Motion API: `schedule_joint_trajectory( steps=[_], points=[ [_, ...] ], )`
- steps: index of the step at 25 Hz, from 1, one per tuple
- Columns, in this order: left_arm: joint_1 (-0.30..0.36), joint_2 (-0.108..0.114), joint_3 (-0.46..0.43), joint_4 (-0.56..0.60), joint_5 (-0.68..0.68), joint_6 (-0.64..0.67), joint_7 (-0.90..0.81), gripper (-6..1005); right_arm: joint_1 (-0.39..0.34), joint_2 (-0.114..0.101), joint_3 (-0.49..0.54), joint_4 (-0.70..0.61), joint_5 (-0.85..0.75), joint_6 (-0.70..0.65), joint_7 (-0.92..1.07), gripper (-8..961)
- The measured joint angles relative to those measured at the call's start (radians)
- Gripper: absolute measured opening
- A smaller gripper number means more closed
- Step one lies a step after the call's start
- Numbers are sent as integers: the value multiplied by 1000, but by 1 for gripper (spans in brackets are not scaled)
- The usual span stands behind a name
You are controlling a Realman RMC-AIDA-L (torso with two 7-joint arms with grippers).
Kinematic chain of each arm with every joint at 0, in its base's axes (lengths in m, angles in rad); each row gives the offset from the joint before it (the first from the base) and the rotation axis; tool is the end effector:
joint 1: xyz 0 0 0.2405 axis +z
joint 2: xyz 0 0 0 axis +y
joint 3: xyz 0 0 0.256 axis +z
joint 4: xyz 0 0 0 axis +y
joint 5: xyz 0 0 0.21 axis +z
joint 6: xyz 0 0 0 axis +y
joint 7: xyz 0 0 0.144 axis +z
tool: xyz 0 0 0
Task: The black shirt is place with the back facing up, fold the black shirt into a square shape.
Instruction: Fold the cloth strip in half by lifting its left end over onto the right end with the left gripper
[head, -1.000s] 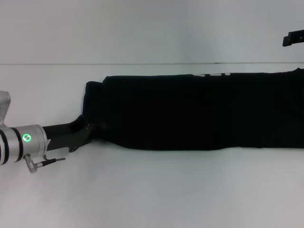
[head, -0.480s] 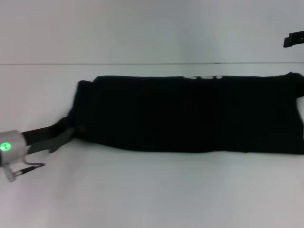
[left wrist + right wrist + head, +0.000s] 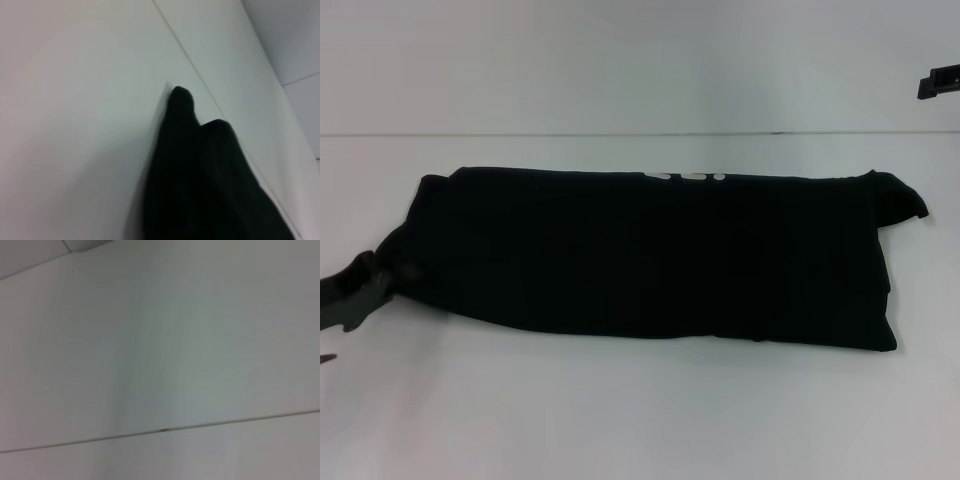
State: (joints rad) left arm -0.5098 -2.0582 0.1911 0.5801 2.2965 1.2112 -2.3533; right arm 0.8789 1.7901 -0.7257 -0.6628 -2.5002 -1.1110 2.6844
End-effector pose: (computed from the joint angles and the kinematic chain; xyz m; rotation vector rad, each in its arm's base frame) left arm -0.3683 0.3341 0.0376 -1.5339 -2.0098 -0.8482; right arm 0.2465 0.4785 0.1375 -1.8780 1.5141 0.2755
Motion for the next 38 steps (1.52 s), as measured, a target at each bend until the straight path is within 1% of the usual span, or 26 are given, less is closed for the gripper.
schedule_joint_trajectory(
  steps=[2, 5, 11, 16, 18, 22, 24, 28, 29, 30, 31, 33, 36, 37, 38],
  points=[
    [-13, 2, 2, 4, 0, 3, 0, 16, 0, 0, 0, -3, 0, -11, 0, 896],
    [-53, 4, 8, 2, 0, 23, -3, 20, -5, -5, 0, -10, -3, -46, 0, 896],
    [-175, 6, 18, 20, 0, 123, -10, 27, -51, -16, 7, -47, -1, -122, -5, 896],
    [-293, 12, 104, 29, 0, 137, -38, 29, -81, -40, 69, -52, -2, -164, -8, 896],
    [-334, 11, 133, 32, 0, 138, -41, 29, -93, -45, 82, -52, -2, -171, -12, 896],
    [-424, -11, 194, 32, 0, 139, -42, 30, -119, -47, 98, -53, -2, -166, -21, 896],
    [-469, -32, 226, 33, -1, 139, -39, 31, -125, -48, 104, -53, -2, -165, -23, 896],
    [-550, -83, 303, 34, -4, 110, -22, 31, -129, -53, 106, -54, 0, -166, -24, 895],
    [-573, -98, 335, 29, -9, 96, -16, 32, -128, -53, 106, -54, 1, -166, -24, 895],
    [-589, -106, 366, 14, -25, 75, -10, 32, -126, -54, 106, -54, 1, -164, -24, 895],
    [-612, -113, 421, -23, -61, 38, 1, 32, -124, -53, 106, -54, 0, -160, -24, 895],
    [-647, -117, 523, -111, -135, -52, 27, 32, -118, -51, 103, -54, 0, -156, -24, 895],
    [-735, -118, 736, -331, -275, -272, 113, 31, -110, -46, 96, -51, -1, -153, -25, 895],
    [-767, -119, 794, -407, -311, -332, 153, 43, -107, -45, 95, -49, -2, -152, -26, 895],
    [-794, -119, 824, -463, -331, -363, 196, 55, -106, -45, 95, -45, -2, -151, -26, 895]
  ],
)
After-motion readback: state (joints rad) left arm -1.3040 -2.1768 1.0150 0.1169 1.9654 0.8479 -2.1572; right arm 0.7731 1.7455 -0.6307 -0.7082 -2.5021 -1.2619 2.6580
